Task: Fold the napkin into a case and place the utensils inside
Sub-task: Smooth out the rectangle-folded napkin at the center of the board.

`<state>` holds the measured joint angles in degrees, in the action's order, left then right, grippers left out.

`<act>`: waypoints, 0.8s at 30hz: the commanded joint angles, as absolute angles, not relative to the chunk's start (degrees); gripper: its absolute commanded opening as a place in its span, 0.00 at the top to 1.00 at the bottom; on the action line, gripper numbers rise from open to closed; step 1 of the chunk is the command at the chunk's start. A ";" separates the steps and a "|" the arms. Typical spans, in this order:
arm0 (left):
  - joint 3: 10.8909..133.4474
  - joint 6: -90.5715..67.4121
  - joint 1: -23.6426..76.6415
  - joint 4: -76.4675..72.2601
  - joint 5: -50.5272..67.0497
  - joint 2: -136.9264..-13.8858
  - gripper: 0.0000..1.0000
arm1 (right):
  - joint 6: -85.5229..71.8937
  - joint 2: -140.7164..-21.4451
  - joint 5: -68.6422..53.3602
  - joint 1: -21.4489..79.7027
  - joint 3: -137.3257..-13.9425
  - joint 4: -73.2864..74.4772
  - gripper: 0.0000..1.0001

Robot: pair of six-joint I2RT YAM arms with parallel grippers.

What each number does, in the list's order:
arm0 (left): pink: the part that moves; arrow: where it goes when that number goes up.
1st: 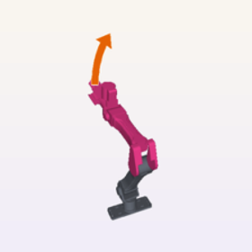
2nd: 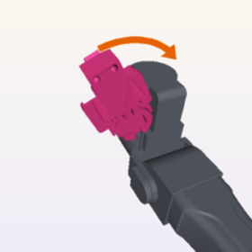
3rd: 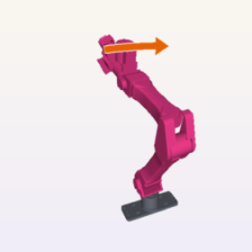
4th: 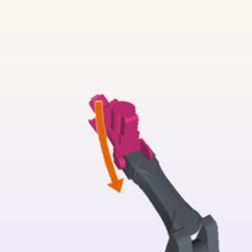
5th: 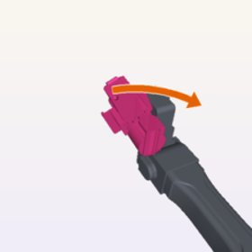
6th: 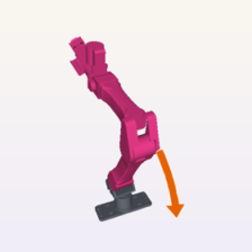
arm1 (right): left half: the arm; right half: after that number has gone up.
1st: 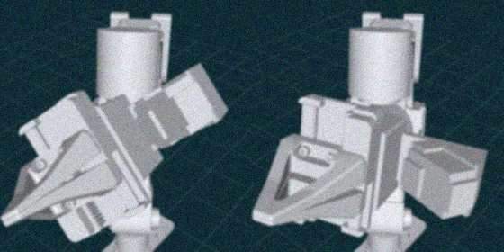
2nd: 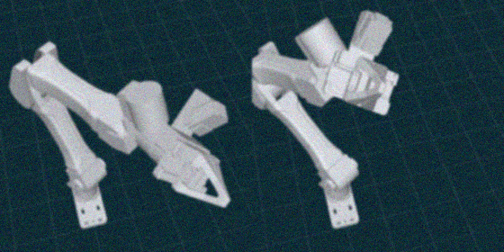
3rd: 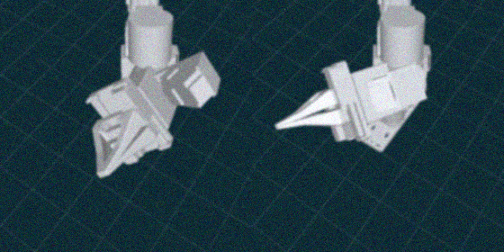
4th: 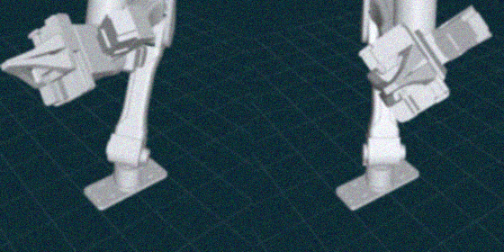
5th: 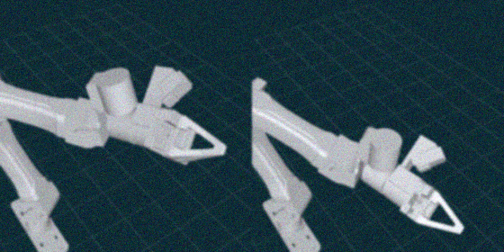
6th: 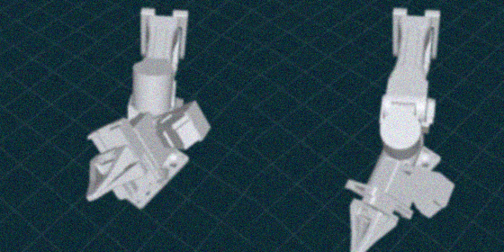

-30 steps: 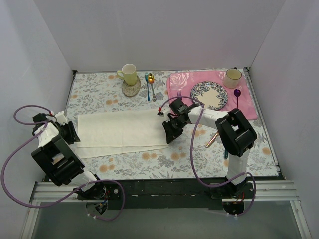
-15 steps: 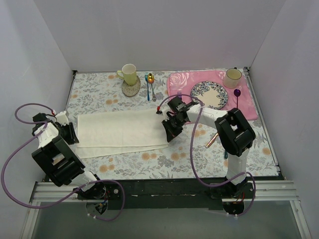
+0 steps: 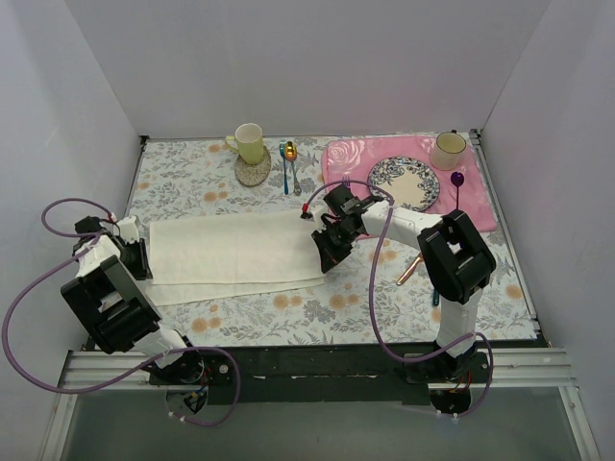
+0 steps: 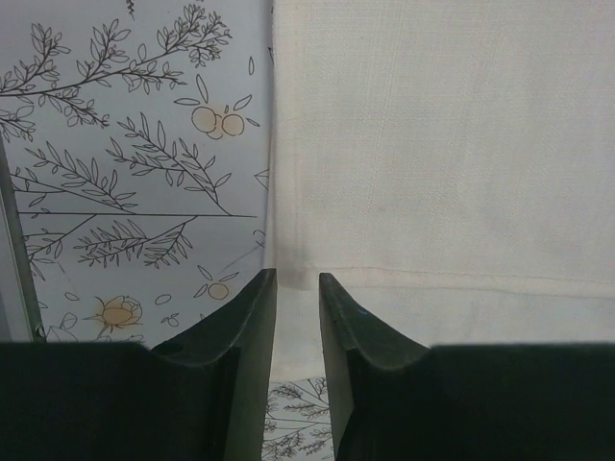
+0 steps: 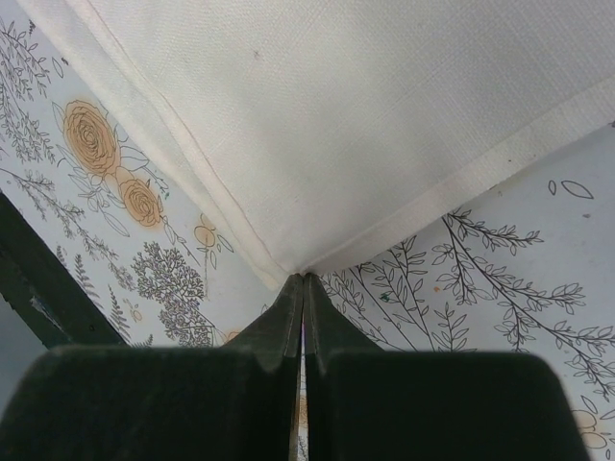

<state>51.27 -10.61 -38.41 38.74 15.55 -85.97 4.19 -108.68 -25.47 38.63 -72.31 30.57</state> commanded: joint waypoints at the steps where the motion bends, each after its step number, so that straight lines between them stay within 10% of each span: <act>1: 50.45 -11.69 -37.00 35.95 13.54 -85.78 0.76 | 4.75 -107.05 -26.46 38.41 -73.65 31.55 0.99; 24: 47.46 -12.31 -33.57 33.75 8.35 -84.82 0.94 | 5.19 -107.40 -27.95 37.79 -74.18 31.20 0.99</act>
<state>47.62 -12.40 -34.00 33.80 8.49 -86.48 4.69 -108.68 -26.35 38.30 -72.34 30.72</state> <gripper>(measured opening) 0.099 0.022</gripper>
